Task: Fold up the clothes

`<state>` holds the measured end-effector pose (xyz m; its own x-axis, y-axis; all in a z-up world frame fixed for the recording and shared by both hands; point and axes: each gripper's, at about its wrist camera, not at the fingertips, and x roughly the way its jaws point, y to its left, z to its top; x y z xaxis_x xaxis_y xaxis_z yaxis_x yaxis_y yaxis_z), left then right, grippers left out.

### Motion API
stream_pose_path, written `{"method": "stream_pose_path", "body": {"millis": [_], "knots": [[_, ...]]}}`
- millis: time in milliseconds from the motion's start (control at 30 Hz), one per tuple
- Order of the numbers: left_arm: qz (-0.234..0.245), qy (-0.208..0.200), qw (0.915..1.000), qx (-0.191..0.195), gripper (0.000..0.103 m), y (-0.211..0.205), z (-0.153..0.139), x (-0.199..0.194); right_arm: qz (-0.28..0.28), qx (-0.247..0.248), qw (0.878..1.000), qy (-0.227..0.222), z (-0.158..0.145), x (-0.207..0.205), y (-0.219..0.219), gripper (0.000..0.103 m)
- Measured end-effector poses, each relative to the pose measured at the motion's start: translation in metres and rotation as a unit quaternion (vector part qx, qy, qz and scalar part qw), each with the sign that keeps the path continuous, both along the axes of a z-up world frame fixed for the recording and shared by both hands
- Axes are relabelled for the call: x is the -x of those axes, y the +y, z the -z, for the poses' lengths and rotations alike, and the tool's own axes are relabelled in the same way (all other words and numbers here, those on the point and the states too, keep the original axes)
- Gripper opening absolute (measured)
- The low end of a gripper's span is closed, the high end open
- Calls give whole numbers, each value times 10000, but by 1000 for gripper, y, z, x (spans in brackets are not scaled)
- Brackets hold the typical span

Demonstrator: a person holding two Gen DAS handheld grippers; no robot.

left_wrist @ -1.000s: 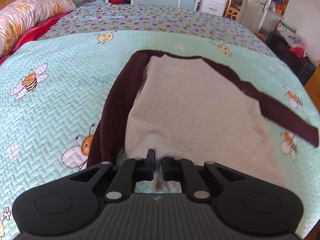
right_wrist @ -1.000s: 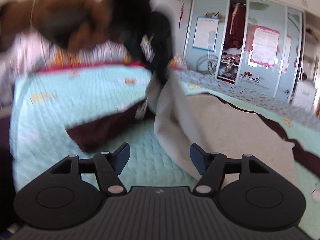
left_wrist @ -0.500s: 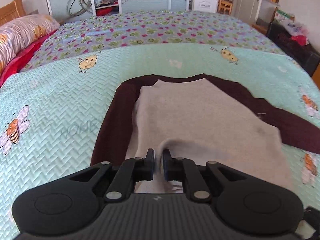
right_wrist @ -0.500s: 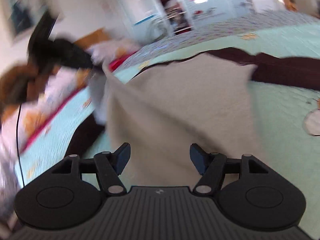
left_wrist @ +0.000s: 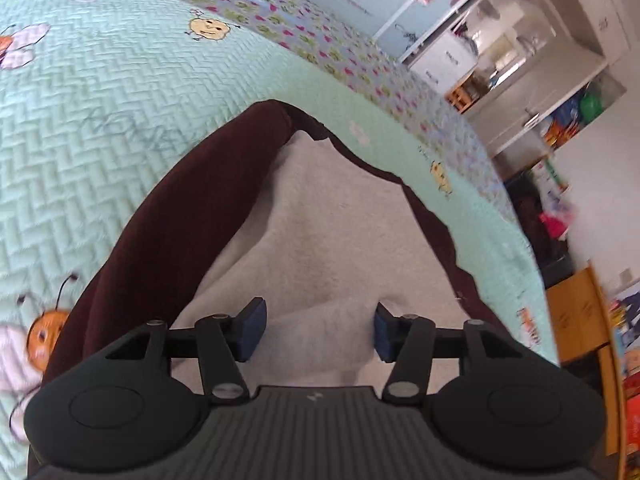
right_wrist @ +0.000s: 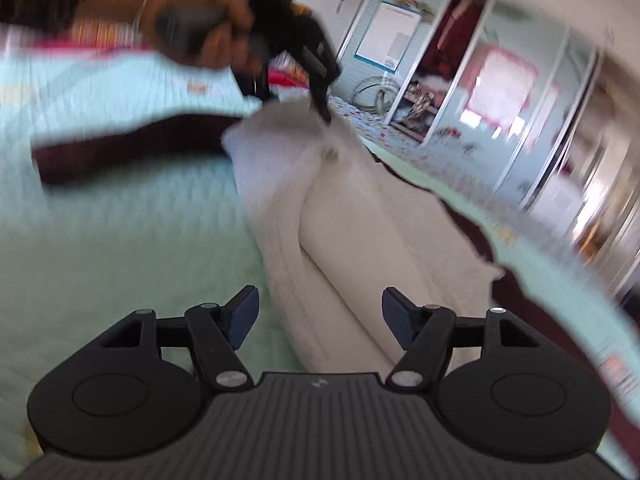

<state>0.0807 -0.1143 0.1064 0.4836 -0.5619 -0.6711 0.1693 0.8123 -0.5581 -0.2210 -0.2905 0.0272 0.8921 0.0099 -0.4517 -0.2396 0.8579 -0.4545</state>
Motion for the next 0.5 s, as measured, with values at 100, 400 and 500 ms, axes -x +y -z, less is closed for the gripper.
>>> {"method": "stream_pose_path", "body": {"millis": [100, 400, 500], "knots": [[99, -15, 9999, 87, 59, 4, -2, 26, 63, 399, 9992, -55, 9, -10, 6, 62], [-737, 411, 9944, 629, 66, 25, 11, -7, 803, -790, 9935, -172, -7, -24, -30, 57], [-1188, 382, 9870, 1017, 67, 36, -2, -22, 1090, -1278, 9858, 23, -2, -35, -44, 57]]}}
